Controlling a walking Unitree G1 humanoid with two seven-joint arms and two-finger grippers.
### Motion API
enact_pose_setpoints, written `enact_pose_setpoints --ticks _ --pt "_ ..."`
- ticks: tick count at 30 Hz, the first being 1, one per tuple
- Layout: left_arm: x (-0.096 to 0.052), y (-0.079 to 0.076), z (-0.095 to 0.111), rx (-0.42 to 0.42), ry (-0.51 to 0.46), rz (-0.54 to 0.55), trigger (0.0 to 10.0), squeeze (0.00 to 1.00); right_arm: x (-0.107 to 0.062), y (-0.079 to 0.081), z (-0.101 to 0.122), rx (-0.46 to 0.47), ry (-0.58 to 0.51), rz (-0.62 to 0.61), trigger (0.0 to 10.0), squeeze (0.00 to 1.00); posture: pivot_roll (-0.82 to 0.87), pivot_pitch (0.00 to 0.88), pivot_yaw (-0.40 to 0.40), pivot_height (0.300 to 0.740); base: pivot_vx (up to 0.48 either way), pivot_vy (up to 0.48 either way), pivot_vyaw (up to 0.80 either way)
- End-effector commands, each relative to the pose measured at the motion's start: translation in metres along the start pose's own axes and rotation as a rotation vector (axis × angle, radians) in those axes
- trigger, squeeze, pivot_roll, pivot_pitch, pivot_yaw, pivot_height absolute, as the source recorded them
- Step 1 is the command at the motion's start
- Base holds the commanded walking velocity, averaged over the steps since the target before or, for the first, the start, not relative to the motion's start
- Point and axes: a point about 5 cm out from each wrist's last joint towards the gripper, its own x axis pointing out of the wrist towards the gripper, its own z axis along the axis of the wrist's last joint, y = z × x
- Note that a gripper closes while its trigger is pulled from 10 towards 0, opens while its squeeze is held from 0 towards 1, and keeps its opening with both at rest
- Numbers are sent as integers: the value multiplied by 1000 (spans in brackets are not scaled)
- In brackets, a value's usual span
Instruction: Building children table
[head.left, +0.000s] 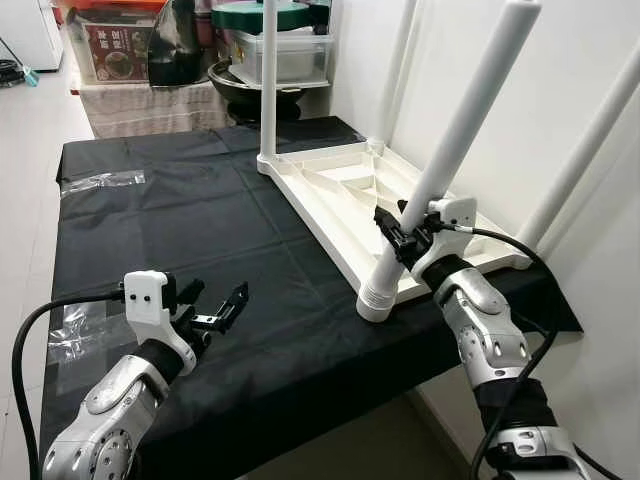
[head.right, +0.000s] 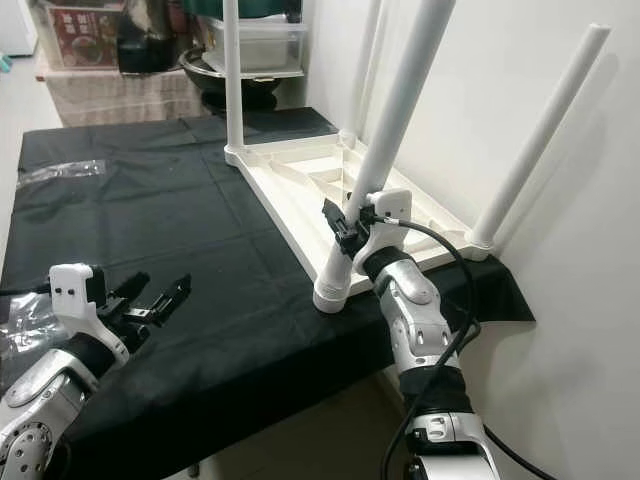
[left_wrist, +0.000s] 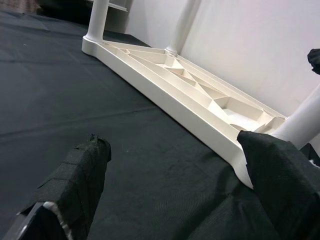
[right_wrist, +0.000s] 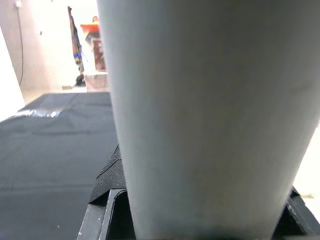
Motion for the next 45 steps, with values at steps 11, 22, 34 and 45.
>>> enact_pose_setpoints --ticks 11,22,34,45 --pt "2 -4 -3 -17 3 0 10000 0 10 31 -59 123 344 -241 10000 0 56 0 -99 740 0 0 0" --pt "-2 2 -1 -8 -8 29 10000 0 0 35 -60 106 292 -480 10000 0 72 0 -112 740 0 0 0" --pt "-1 4 2 2 -15 44 10000 0 9 46 -57 11 309 -509 10000 0 81 0 -113 740 0 0 0" --pt "-1 4 0 0 -5 48 10000 0 5 47 -61 19 329 -567 10000 0 77 0 -108 740 0 0 0"
